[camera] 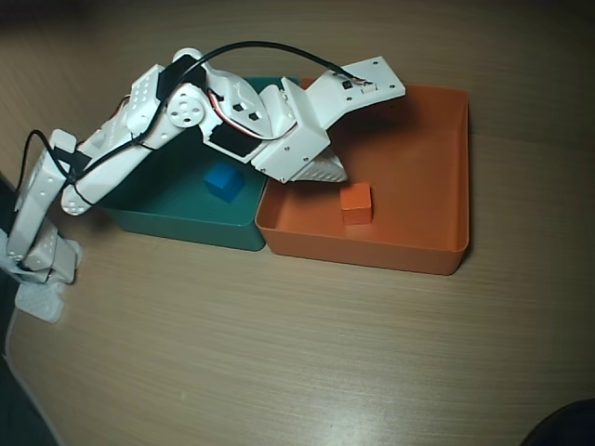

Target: Grasp a cube and put it in the box.

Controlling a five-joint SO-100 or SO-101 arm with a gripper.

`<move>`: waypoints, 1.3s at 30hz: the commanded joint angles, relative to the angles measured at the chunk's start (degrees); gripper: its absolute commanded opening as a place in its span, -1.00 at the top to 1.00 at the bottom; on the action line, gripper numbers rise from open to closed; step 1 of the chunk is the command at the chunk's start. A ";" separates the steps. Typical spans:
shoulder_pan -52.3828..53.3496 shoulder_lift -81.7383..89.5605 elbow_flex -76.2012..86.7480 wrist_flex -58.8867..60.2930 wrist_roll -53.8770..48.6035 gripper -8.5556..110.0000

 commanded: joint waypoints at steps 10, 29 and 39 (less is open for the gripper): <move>2.46 13.89 7.91 -0.44 -0.26 0.95; 10.37 72.69 68.91 -0.62 -0.53 0.95; 16.79 93.16 91.93 -3.60 -4.57 0.95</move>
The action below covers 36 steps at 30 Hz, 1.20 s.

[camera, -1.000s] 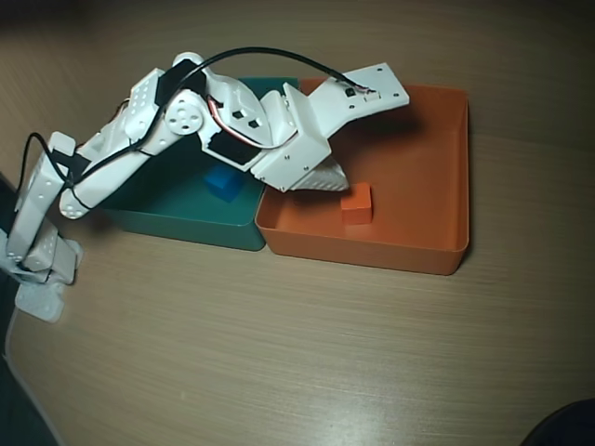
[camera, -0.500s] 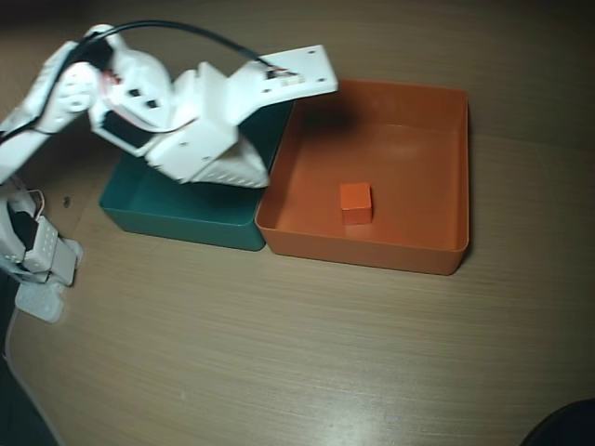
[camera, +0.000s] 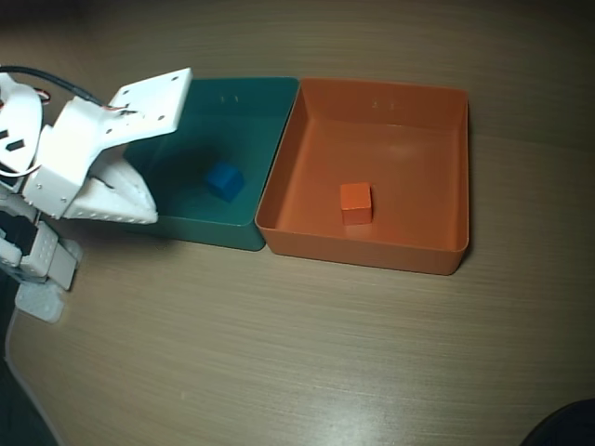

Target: Grasp a cube and put it in the box.

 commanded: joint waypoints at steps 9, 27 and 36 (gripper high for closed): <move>9.23 28.21 43.77 -16.70 -9.58 0.95; 10.90 65.13 86.57 -20.30 -9.23 0.95; 10.55 70.49 86.48 2.37 -8.09 0.95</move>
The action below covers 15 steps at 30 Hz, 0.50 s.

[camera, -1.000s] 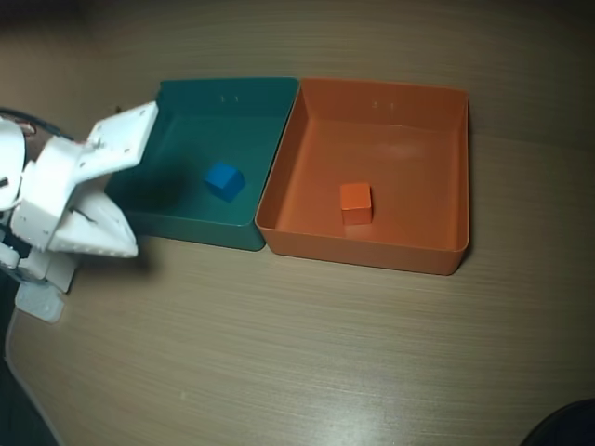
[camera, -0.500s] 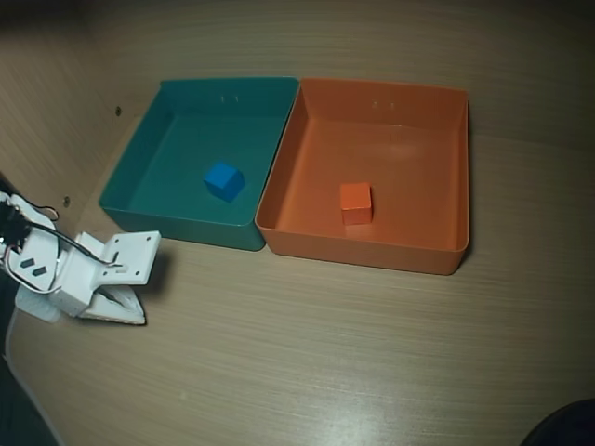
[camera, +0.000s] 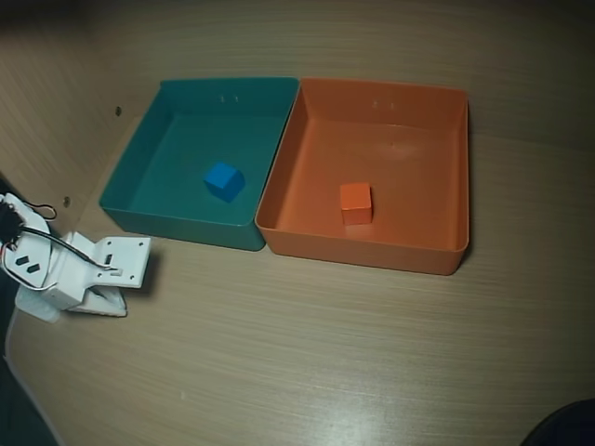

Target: Grasp a cube and put it in the box.

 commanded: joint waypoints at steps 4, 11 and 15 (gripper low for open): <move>0.09 0.53 3.25 1.67 3.43 0.95; 0.70 0.53 3.25 4.04 19.42 0.95; 0.35 0.53 3.25 3.16 25.66 0.95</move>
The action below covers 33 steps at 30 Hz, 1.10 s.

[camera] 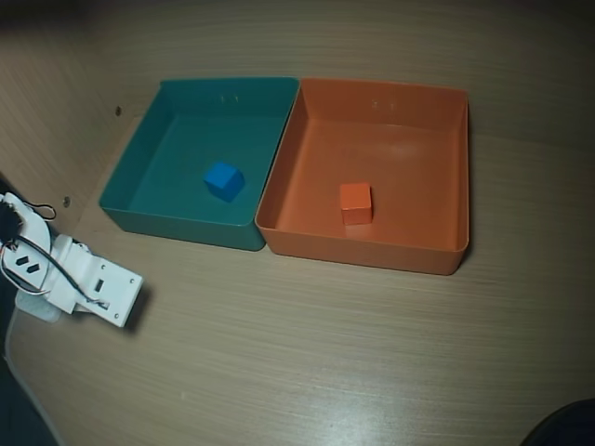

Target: Grasp a cube and put it in the box.

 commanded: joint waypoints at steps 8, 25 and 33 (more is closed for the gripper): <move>-0.26 0.26 3.25 1.32 0.00 0.95; 0.62 0.26 3.25 1.49 -12.22 0.95; 0.62 0.26 3.25 1.49 -12.22 0.95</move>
